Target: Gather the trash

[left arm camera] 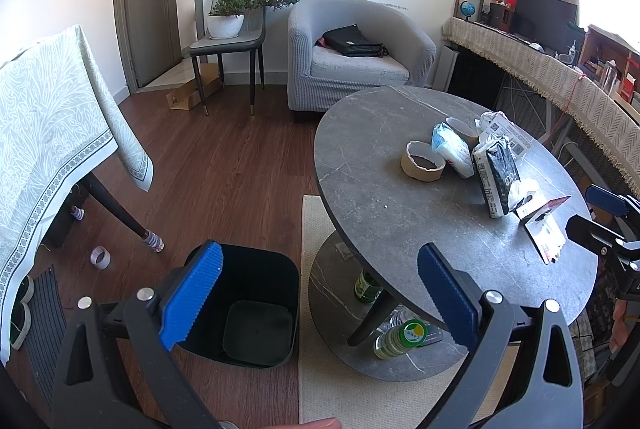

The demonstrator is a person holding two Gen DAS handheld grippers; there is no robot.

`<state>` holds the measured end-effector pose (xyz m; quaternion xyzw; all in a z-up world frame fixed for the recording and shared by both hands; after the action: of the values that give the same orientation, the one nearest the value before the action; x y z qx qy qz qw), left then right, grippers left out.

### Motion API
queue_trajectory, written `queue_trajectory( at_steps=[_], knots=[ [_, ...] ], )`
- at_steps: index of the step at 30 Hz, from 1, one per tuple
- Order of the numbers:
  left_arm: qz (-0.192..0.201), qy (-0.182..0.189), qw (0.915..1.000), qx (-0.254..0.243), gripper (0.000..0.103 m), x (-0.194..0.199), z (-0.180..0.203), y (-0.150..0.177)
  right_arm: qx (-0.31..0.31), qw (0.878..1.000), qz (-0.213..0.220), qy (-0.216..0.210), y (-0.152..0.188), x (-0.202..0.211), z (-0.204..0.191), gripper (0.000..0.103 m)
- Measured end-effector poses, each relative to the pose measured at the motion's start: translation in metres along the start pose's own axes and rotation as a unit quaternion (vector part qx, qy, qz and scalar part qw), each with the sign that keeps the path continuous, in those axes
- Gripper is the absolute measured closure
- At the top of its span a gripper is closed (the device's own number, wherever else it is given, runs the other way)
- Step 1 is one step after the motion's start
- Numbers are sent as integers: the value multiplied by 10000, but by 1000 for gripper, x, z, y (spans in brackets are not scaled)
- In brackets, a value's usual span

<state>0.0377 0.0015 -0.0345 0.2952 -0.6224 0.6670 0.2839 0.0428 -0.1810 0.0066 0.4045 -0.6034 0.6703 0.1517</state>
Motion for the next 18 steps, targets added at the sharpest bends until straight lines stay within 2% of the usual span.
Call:
queue_trajectory(
  at_steps=[18],
  knots=[
    [7,-26,10000,3,3,0,0,1,-1,10000,-30,-11,1,-2,-1,3]
  ],
)
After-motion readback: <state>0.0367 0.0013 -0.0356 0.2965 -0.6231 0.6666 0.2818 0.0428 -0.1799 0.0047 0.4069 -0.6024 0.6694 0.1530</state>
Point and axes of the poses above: each gripper's, at about its wrist camera, not at the fingertips, and x roughly against the way its jaws point, z to its right, y to its underside, the point moved 5 cm from there along -x, roughly the way its jaws point, and after that the axes turned 7 degrees about -z, right-handed, at the moved point
